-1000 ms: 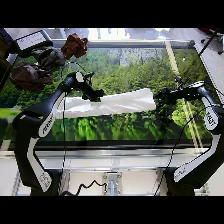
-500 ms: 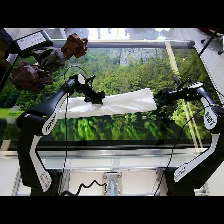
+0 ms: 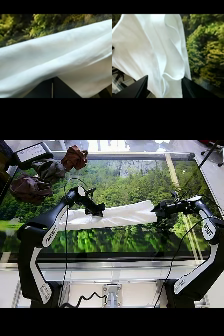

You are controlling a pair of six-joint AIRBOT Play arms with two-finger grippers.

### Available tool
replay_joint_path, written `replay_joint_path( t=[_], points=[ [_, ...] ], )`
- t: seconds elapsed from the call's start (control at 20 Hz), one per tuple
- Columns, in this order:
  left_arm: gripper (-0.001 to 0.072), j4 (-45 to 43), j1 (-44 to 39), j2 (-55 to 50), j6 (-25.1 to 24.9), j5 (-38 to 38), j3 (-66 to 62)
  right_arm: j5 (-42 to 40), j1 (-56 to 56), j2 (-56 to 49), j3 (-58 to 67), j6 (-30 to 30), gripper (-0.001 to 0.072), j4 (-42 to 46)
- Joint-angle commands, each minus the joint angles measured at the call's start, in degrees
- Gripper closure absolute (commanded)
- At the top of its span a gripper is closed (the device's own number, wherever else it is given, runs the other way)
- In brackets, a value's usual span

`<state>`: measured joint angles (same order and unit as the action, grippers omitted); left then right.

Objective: Fold the shirts.

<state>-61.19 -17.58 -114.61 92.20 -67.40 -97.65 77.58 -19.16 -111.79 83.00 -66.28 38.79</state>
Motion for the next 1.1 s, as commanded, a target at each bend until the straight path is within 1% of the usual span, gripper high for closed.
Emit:
replay_joint_path(
  t=[0.0, 0.25, 0.35, 0.45, 0.55, 0.6, 0.65, 0.7, 0.75, 0.8, 1.05],
  points=[
    [0.0691, -0.1, 0.0, 0.0, -0.1, -0.3, 0.0, -1.8, 1.0, -0.1, 0.0, -0.2, 0.0236, 0.2],
    [0.069, -0.1, 0.0, 0.0, -0.3, -1.3, 0.0, -6.1, 1.6, -0.2, 0.0, -0.4, 0.0236, 0.7],
    [0.069, -0.1, 0.0, 0.0, -0.3, -1.3, 0.0, -7.6, 1.6, -0.2, 0.0, -2.3, 0.0236, 3.9],
    [0.069, -0.1, 0.0, 0.0, -0.5, -1.3, 0.0, -7.6, 2.0, -0.2, 0.0, -3.8, 0.0238, 9.1],
    [0.069, -0.1, 0.0, 0.0, -0.5, -1.3, 0.0, -7.8, 2.5, -0.2, 0.0, -4.4, 0.0278, 11.1],
    [0.069, -0.1, 0.0, 0.0, -0.5, -1.3, 0.0, -8.2, 2.9, -0.2, 0.0, -4.3, 0.0309, 10.7],
    [0.069, -0.1, 0.0, 0.0, -0.5, -1.3, 0.0, -8.4, 3.1, -0.2, 0.0, -4.2, 0.0364, 10.0],
    [0.069, -0.1, 0.0, 0.0, -0.5, -1.3, 0.0, -8.5, 3.5, -0.2, 0.0, -4.1, 0.0437, 9.9],
    [0.069, -0.1, 0.0, 0.0, -0.5, -1.3, 0.0, -8.3, 3.9, -0.2, 0.0, -3.2, 0.06, 10.0],
    [0.069, -0.1, 0.0, 0.0, -0.5, -1.3, 0.0, -8.2, 4.3, -0.2, 0.0, -2.0, 0.0686, 9.9],
    [0.069, 0.0, 0.0, 0.0, -0.5, -1.2, 0.0, -6.9, 4.7, -0.2, 0.1, 1.5, 0.0686, 8.5]
  ],
)
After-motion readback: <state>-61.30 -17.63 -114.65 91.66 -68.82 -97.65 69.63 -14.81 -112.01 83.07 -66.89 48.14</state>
